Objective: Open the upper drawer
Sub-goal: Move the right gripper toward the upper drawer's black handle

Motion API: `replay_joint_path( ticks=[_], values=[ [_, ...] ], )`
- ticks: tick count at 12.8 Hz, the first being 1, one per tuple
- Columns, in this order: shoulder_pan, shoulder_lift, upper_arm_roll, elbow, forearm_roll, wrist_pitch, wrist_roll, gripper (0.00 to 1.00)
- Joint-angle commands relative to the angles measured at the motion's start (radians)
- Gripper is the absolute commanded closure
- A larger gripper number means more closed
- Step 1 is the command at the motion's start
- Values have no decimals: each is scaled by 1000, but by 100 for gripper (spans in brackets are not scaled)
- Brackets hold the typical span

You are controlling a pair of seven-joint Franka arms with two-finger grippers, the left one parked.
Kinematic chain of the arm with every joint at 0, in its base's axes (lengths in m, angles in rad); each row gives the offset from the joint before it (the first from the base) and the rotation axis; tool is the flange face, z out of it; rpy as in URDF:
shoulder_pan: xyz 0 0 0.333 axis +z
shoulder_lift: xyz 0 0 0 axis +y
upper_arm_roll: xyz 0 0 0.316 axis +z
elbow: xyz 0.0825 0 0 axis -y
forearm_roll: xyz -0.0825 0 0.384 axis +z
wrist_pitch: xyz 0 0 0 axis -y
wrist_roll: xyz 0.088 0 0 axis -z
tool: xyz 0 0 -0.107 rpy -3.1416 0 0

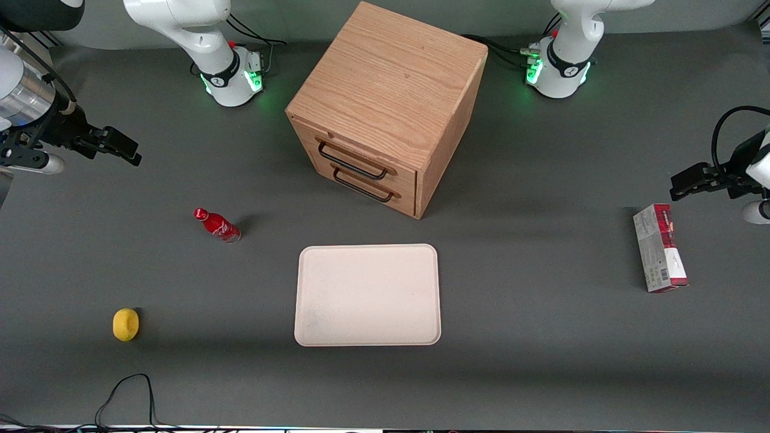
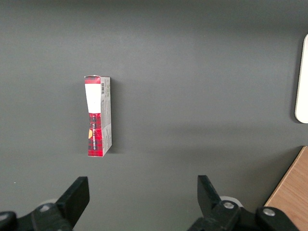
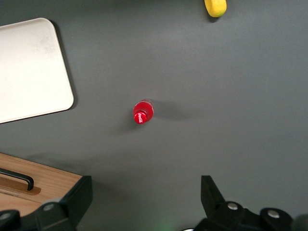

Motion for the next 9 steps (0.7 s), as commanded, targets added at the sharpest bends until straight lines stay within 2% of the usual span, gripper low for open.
replay_joint_path(
  ticks=[1,3,5,9],
  values=[
    [0,30,-5,40,20,-16,-10,0],
    [0,62,-10,68,57,-10,-25,0],
    [8,132,16,150,63,-16,-25,0],
    [2,212,284,237,71,-16,-30,0]
  ],
)
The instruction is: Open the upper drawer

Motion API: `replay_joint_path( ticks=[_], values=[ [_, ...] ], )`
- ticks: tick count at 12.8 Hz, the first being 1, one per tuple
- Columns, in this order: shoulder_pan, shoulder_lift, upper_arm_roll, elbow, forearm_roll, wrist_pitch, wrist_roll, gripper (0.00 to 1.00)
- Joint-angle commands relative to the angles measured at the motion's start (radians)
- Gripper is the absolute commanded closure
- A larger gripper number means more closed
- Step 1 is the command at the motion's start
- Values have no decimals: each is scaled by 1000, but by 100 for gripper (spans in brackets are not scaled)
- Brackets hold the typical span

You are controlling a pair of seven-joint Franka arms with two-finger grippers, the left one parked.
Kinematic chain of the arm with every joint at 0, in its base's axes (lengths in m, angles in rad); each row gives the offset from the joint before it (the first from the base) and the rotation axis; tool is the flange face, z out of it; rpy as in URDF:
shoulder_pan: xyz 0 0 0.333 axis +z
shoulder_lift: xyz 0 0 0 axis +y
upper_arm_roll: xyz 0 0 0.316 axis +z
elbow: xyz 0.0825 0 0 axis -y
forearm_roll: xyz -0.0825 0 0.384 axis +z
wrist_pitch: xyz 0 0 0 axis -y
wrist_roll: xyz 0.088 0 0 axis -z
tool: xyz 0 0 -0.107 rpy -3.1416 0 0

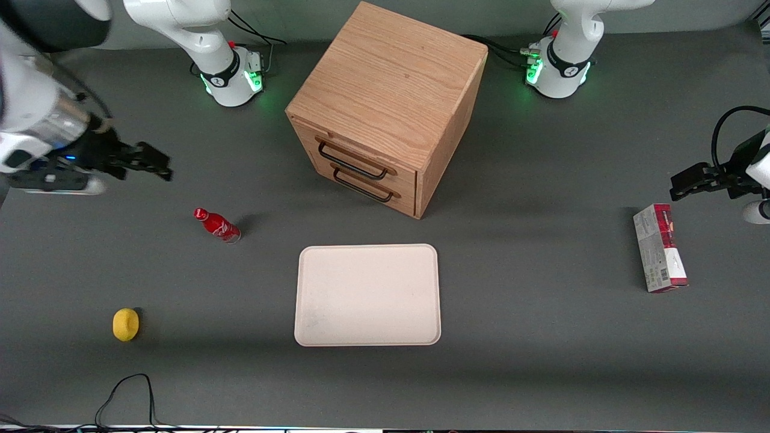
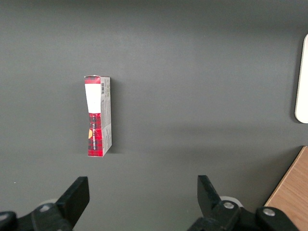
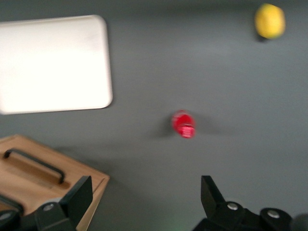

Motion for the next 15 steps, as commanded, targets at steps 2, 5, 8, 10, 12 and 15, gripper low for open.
replay_joint_path(
  ticks=[2,5,8,10,12,15],
  values=[
    [-5,87,229,107,7,-17,-91,0],
    [-3,135,351,164,-65,-16,-308,0],
    [0,138,431,159,-70,-19,-365,0],
    [1,162,435,155,-55,-19,-367,0],
    [3,230,439,153,12,-33,-391,0],
    [3,325,439,150,65,-33,-429,0]
  ],
)
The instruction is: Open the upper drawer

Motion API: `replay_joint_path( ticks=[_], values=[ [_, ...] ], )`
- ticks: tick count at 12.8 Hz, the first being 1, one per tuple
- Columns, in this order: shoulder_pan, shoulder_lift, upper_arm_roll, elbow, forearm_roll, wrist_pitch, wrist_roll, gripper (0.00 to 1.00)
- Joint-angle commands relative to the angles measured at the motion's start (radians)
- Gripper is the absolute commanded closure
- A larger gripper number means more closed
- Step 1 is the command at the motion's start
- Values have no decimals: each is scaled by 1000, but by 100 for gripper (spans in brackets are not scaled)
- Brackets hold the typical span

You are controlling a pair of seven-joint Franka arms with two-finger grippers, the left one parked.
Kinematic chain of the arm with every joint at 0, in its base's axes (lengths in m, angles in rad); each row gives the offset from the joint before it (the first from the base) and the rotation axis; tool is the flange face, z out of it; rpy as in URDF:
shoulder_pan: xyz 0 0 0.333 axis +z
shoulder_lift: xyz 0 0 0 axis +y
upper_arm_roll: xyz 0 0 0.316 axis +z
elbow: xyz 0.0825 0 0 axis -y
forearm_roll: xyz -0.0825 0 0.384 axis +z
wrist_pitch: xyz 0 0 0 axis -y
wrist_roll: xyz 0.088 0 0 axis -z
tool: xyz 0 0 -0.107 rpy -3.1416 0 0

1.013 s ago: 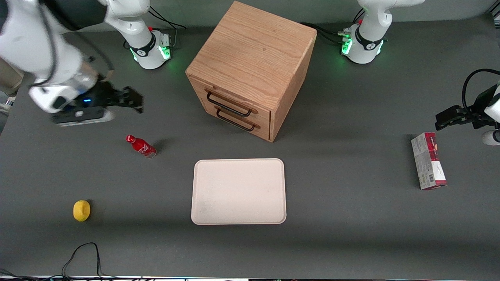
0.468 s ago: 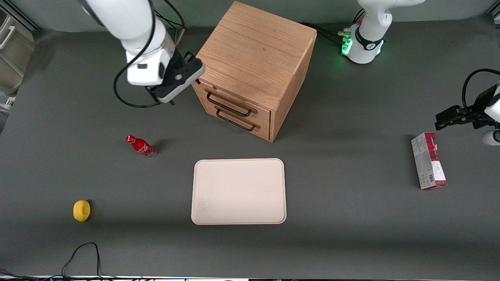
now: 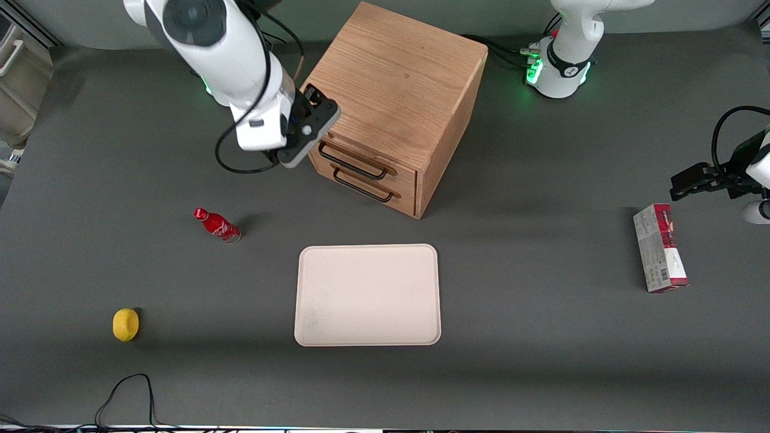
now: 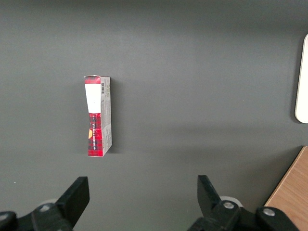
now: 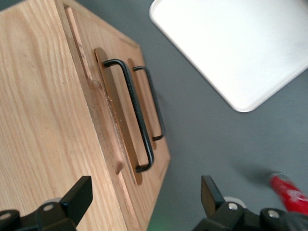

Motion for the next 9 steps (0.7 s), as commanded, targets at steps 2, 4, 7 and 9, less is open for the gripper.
replay_joint_path(
  ticks=[2,4,7,9],
  values=[
    [5,117,4,22,24,1,-47,0],
    [10,140,4,-8,14,48,-48,0],
    [16,147,4,-85,11,151,-48,0],
    [19,150,4,-105,11,189,-48,0]
  ],
)
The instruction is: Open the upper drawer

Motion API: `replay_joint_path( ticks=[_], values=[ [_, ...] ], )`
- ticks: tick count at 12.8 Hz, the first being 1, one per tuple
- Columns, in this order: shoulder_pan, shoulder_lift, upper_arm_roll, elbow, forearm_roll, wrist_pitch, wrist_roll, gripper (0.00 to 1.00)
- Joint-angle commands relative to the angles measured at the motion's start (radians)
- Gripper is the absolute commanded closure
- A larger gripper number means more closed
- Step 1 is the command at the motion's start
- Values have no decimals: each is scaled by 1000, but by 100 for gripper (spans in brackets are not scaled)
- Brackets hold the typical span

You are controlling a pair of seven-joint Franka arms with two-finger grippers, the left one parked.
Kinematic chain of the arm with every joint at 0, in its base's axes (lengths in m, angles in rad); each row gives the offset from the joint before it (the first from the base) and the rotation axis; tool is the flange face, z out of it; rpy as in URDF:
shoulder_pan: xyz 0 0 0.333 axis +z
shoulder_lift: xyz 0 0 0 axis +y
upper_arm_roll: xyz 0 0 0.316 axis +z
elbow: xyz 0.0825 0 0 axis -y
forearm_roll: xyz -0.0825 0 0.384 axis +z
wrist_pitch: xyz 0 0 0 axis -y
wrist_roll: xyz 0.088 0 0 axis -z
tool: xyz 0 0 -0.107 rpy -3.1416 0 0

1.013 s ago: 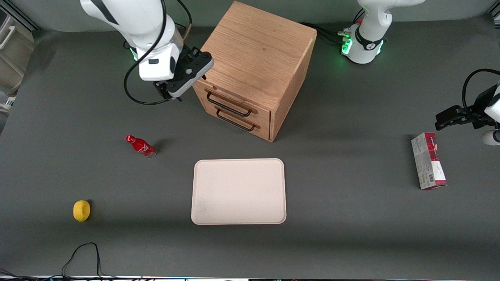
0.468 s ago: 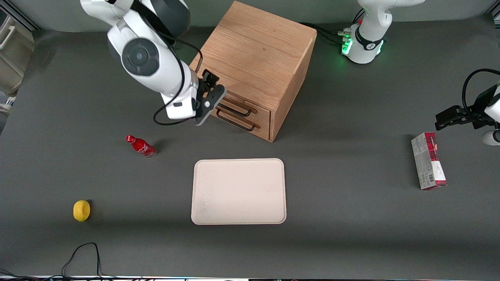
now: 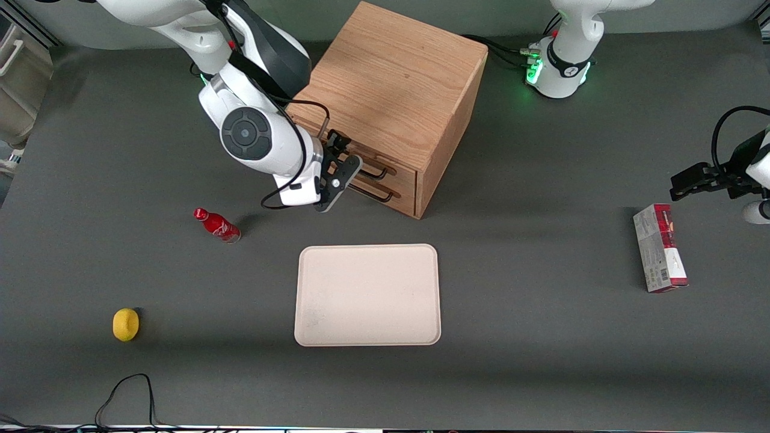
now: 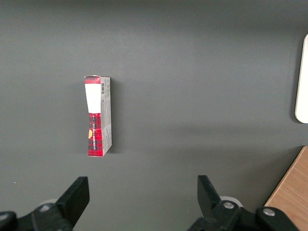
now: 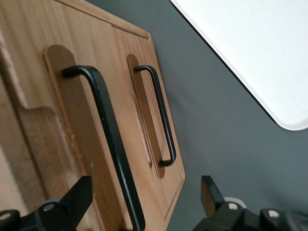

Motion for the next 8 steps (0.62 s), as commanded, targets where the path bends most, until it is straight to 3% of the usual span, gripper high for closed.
replay_joint_path(
  ticks=[1,3,8],
  values=[
    [1,-1,2,-32,3,46,-22,0],
    [1,13,2,-33,-37,51,-21,0],
    [1,34,0,-56,-60,117,-21,0]
  ],
)
